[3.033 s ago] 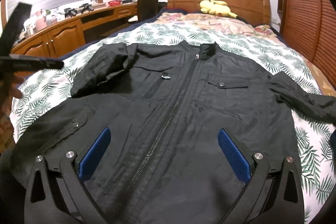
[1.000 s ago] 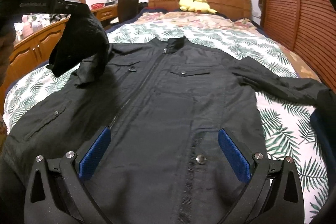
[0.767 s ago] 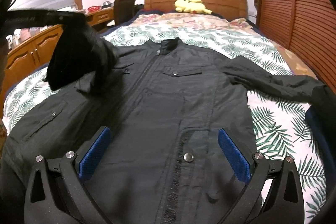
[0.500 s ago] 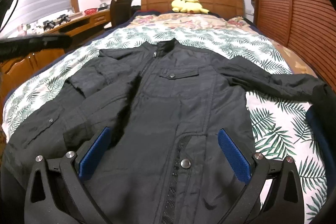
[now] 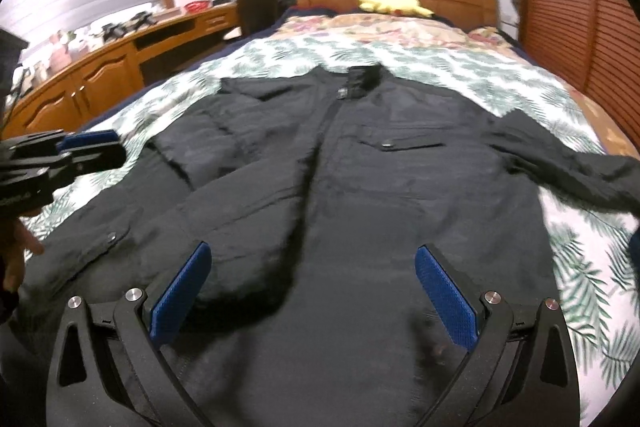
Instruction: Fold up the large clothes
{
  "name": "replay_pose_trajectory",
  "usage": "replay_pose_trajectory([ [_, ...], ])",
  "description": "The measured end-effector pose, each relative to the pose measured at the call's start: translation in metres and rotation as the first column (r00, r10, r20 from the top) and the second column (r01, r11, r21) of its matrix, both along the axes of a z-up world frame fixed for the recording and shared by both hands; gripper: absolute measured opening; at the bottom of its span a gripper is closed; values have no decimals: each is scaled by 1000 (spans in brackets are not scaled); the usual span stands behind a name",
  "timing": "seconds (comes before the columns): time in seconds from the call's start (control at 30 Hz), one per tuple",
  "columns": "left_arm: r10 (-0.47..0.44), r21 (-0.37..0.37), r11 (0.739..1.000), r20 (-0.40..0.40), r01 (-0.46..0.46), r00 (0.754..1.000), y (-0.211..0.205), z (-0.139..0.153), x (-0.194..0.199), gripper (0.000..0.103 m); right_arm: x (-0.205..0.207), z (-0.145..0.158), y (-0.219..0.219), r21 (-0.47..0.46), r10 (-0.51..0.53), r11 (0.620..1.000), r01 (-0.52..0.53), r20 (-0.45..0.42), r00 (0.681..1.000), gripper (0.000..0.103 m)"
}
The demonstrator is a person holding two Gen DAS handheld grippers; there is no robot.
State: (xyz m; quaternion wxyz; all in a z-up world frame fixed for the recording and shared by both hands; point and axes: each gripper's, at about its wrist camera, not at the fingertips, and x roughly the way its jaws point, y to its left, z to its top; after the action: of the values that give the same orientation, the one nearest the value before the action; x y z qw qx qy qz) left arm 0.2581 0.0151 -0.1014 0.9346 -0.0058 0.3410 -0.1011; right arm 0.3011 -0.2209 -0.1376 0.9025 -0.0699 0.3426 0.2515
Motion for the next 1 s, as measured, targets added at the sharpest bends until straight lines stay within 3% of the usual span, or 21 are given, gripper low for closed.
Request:
replay_pose_trajectory([
  [0.3, 63, 22, 998, 38, -64, 997, 30, -21, 6, 39, -9, -9, 41, -5, 120, 993, -120, -21, 993, 103],
  [0.5, 95, -32, 995, 32, -94, 995, 46, -36, 7, 41, -20, -23, 65, -26, 208, 977, -210, -50, 977, 100],
  [1.0, 99, -29, 995, 63, -97, 993, 46, -39, -2, 44, -23, -49, 88, -139, 251, 955, -261, -87, 964, 99],
])
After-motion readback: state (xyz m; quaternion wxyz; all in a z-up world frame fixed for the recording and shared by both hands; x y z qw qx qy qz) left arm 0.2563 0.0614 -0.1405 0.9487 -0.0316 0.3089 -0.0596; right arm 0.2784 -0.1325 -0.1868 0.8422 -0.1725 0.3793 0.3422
